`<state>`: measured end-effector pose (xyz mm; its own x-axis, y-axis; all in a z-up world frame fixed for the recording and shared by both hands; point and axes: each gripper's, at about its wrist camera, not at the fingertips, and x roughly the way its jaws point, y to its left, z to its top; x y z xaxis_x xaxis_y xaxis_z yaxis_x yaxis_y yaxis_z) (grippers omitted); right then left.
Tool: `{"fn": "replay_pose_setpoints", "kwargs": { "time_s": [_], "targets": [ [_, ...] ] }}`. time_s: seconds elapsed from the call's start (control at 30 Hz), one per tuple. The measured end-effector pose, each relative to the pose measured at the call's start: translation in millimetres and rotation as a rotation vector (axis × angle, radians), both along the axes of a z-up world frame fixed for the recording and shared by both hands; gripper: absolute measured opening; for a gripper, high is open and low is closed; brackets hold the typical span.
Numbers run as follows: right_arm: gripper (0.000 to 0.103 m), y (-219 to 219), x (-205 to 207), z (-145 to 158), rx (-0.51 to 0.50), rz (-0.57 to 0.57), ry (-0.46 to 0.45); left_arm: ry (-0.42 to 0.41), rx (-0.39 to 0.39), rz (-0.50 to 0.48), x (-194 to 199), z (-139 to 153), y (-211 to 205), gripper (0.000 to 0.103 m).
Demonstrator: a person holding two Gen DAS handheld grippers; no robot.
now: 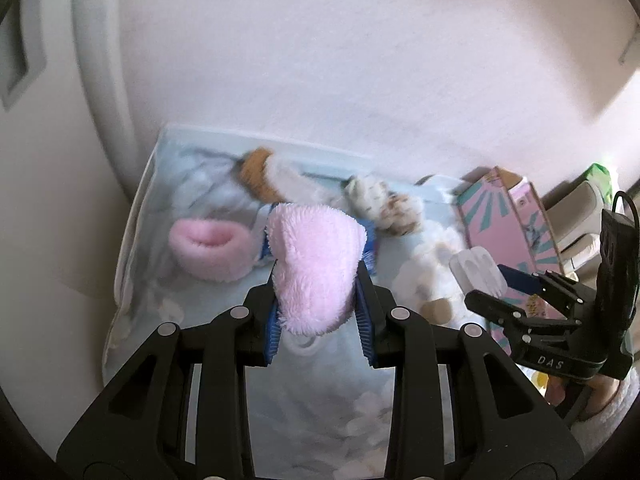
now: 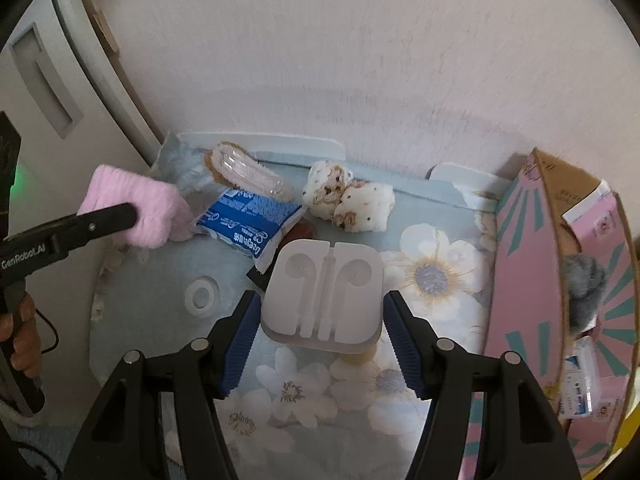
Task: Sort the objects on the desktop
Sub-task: 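Grasp a pink fuzzy sock with left gripper while right gripper grasps the white earphone case, then carry pink sock and earphone case over the cardboard box and lower them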
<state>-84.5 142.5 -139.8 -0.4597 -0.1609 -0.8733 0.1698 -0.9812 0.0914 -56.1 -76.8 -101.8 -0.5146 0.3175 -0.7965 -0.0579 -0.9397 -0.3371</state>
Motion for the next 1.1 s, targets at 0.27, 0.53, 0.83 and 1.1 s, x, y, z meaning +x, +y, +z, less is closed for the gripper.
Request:
{"fn": "replay_pose_setpoints", "kwargs": {
  "time_s": [0.27, 0.53, 0.83, 1.1],
  "targets": [
    [0.059, 24.4, 12.8, 32.4, 0.008, -0.018, 0.059, 0.032, 0.004, -0.056, -12.3, 24.8, 33.8, 0.028],
    [0.059, 64.7, 25.2, 44.9, 0.019, -0.085, 0.084, 0.081, 0.011, -0.155, -31.0, 48.3, 86.0, 0.028],
    [0.059, 105.8, 38.9, 54.3, 0.023, -0.168, 0.099, 0.118, 0.031, -0.31, -49.6, 67.5, 159.5, 0.028],
    [0.059, 141.1, 55.9, 54.0, 0.024, -0.251, 0.095, 0.126, 0.013, -0.441, -62.6, 76.1, 224.6, 0.028]
  ]
}}
